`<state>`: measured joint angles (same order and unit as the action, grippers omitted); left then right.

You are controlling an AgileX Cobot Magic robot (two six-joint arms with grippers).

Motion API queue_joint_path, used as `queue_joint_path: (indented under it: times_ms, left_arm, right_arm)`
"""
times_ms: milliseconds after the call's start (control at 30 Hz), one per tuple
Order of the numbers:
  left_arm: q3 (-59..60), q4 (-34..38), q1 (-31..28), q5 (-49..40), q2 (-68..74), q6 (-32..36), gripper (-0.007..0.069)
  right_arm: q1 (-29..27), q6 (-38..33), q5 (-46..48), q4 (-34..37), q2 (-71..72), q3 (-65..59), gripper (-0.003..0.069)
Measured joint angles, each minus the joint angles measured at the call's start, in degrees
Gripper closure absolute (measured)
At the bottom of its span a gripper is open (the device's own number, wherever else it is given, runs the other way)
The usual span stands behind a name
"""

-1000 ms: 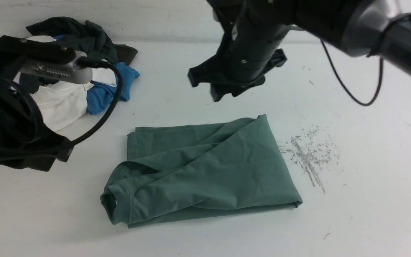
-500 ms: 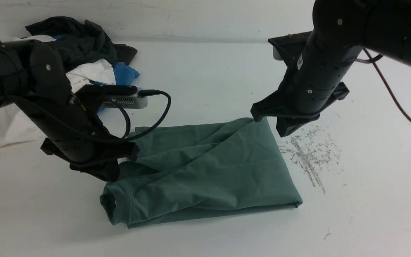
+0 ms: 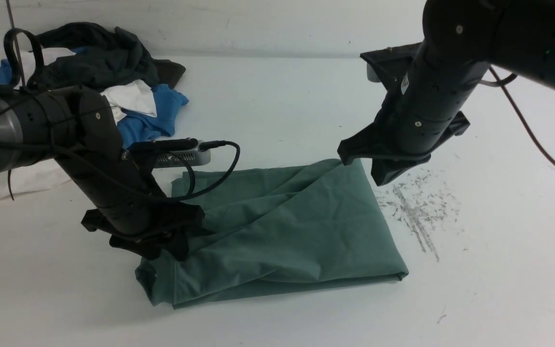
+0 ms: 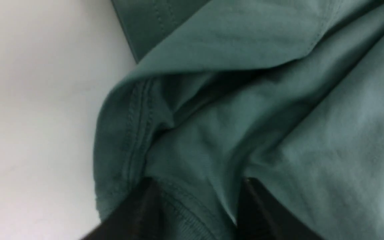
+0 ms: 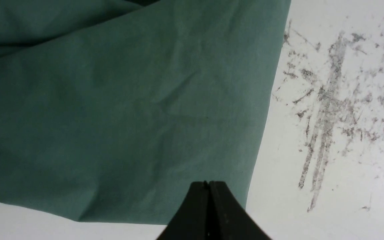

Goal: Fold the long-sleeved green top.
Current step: Use the right arm to drag the right edge of the fabric to the left and folds it over the left edge

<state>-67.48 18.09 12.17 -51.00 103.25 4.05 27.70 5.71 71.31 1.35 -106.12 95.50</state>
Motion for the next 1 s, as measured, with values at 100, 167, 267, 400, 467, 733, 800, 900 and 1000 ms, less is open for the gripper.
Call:
queue_joint_path:
  times_ms: [100,167,267,400,467,733,800,900,1000]
  left_arm:
    - [0.0,-0.4,0.0,0.1,0.3,0.2,0.0485]
    - [-0.1,-0.4,0.0,0.3,0.4,0.3,0.0582]
    - [-1.6,-0.4,0.0,-0.4,0.6,1.8,0.0608]
    - [-5.8,1.3,0.0,-3.8,0.4,6.4,0.0608]
    - [-7.7,2.6,0.0,-5.6,0.1,9.5,0.0608]
    - [-13.8,5.6,0.1,-10.6,-5.0,15.9,0.0608]
    - [-13.8,4.4,0.1,-10.9,-6.7,16.0,0.0608]
    - [-13.8,1.2,0.1,-10.9,-8.3,15.9,0.0608]
    - [-13.4,-4.2,0.1,-8.3,-7.9,13.1,0.0608]
  right_arm:
    - [0.0,-0.1,0.0,0.0,0.0,0.0,0.0674]
    - [0.0,-0.5,0.0,0.0,0.0,0.0,0.0674]
    - [0.0,-0.8,0.0,0.0,0.0,0.0,0.0674]
    - [0.0,-1.0,0.0,0.5,0.0,0.0,0.0674]
    - [0.0,-1.2,0.0,0.8,0.0,0.0,0.0674]
    - [0.0,-7.5,-7.9,7.1,-3.9,0.0,0.0674]
    - [0.0,-9.7,-10.2,9.3,-6.2,0.0,0.0669]
    - [0.0,-11.3,-12.1,10.7,-8.5,0.0,0.0656]
    - [0.0,-12.4,-13.8,11.2,-11.0,0.0,0.0629]
